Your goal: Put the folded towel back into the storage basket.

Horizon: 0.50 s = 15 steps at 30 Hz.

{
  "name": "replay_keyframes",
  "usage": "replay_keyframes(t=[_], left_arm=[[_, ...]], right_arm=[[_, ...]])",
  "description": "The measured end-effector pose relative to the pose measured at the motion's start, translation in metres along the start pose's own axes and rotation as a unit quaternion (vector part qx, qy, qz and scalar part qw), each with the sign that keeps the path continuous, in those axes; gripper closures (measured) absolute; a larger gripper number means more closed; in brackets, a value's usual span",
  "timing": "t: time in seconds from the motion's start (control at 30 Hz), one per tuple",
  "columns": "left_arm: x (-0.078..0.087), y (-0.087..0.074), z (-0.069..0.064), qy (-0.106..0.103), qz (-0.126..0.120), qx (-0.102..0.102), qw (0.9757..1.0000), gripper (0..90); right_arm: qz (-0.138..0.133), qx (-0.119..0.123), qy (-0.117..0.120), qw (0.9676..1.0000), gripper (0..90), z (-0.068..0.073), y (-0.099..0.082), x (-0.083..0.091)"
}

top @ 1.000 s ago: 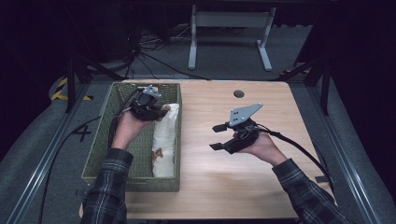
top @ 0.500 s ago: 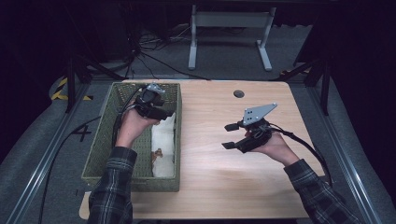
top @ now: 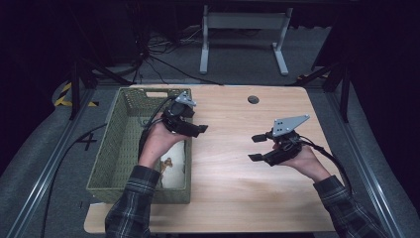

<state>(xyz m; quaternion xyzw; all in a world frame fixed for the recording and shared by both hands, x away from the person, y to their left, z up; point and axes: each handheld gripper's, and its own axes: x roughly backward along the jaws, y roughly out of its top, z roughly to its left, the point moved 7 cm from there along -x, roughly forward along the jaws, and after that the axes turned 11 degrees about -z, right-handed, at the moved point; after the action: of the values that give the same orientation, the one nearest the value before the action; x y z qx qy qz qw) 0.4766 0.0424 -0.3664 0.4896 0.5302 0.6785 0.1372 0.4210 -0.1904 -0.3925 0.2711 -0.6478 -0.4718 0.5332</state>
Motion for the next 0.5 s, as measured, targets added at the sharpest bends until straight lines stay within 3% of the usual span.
replay_keyframes(t=[0.4, 0.5], left_arm=[[-0.031, 0.004, -0.058, -0.03, -0.008, -0.009, 0.9995, 26.1], [-0.04, 0.003, -0.07, -0.029, -0.007, -0.01, 0.9995, 26.1]], right_arm=[[0.004, -0.022, -0.022, 0.9995, 30.5, -0.005, -0.033, 0.025], [0.003, -0.028, -0.026, 0.9992, 30.5, -0.005, -0.043, 0.03]])
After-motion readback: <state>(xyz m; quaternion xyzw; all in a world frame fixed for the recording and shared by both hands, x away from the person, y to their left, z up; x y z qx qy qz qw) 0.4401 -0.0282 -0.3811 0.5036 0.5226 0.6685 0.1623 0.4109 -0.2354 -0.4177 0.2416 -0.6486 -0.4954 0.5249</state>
